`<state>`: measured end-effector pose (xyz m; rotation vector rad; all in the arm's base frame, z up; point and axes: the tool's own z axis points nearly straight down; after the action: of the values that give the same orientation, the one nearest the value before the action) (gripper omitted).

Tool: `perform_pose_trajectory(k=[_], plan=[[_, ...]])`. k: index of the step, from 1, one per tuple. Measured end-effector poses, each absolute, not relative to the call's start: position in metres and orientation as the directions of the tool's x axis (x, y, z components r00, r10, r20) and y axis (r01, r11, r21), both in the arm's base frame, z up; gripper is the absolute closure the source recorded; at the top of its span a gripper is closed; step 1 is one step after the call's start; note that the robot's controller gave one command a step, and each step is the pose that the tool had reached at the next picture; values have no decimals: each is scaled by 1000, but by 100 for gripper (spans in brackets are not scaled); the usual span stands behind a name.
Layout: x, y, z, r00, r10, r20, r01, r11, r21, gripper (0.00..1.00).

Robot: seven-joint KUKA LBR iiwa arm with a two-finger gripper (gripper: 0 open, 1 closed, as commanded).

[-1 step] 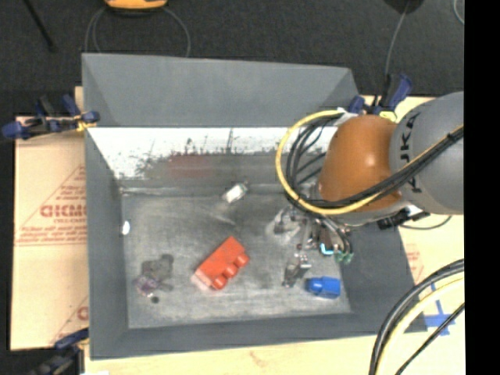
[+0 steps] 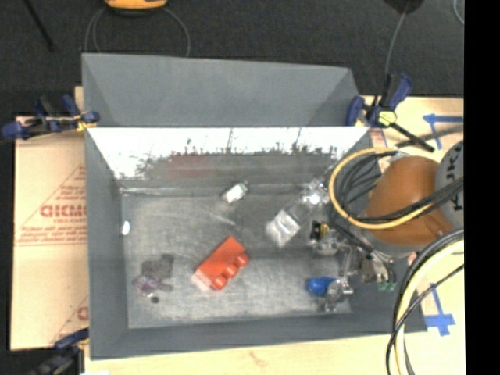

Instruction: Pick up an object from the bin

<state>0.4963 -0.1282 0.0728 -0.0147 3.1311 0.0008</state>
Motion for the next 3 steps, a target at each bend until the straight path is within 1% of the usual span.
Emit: perform_pose_trajectory(k=[1,2,3], plan=[[490,-153,102,-1000,19,-7,19,1000,-3,0],[486,-150,109,-999,-38,-6,-38,999,-3,0],[489,-150,72,-1000,4,-8,4,1000,0,0]])
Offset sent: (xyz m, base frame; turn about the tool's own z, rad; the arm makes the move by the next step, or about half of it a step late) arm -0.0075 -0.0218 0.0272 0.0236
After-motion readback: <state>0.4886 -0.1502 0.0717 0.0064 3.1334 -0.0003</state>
